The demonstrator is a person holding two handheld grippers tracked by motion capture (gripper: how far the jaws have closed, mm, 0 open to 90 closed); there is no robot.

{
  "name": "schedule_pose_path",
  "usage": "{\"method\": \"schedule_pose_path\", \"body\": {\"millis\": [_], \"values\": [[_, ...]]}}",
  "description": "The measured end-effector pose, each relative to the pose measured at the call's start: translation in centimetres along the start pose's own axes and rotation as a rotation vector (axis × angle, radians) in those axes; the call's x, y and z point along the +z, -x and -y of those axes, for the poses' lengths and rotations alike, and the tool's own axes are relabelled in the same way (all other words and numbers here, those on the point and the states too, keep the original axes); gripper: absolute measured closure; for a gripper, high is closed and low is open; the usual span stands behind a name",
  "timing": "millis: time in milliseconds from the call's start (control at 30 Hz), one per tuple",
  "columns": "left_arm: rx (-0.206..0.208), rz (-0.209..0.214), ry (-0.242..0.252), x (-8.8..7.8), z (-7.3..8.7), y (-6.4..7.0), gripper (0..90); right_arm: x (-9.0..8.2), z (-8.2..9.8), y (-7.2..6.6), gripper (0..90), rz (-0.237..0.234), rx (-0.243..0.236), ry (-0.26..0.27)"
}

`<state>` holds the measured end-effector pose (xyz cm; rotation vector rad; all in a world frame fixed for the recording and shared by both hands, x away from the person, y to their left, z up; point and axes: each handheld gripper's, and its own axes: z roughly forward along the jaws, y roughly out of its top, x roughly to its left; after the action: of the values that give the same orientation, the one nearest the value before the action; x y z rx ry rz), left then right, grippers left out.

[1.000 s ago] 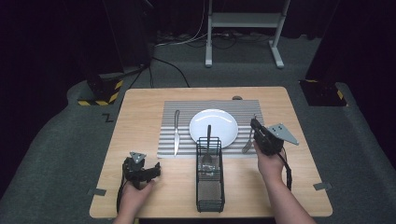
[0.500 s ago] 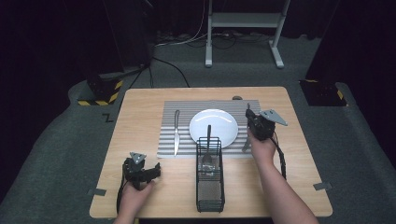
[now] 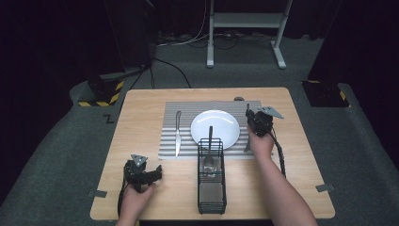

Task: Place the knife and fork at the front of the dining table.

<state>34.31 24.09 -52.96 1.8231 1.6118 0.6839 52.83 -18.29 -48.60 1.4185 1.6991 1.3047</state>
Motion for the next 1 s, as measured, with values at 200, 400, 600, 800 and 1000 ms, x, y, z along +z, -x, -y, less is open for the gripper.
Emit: {"method": "schedule_pose_path", "body": {"millis": [200,400,600,800,1000], "values": [[0.0,-0.001,0.0,0.0,0.0,0.0,10.6,1.2,0.2,0.0,83.5,0.008,-0.014,-0.039],[0.0,-0.001,0.0,0.0,0.0,0.0,10.6,1.9,0.2,-0.2,83.2,0.014,-0.022,-0.075],[0.0,-0.001,0.0,0.0,0.0,0.0,10.7,2.4,0.4,0.3,82.7,0.026,-0.005,-0.103],[0.0,-0.001,0.0,0.0,0.0,0.0,10.7,2.3,0.3,0.1,82.9,0.021,-0.008,-0.103],[0.001,0.0,0.0,0.0,0.0,0.0,10.8,2.4,0.3,0.3,82.2,0.033,-0.009,-0.123]]}}
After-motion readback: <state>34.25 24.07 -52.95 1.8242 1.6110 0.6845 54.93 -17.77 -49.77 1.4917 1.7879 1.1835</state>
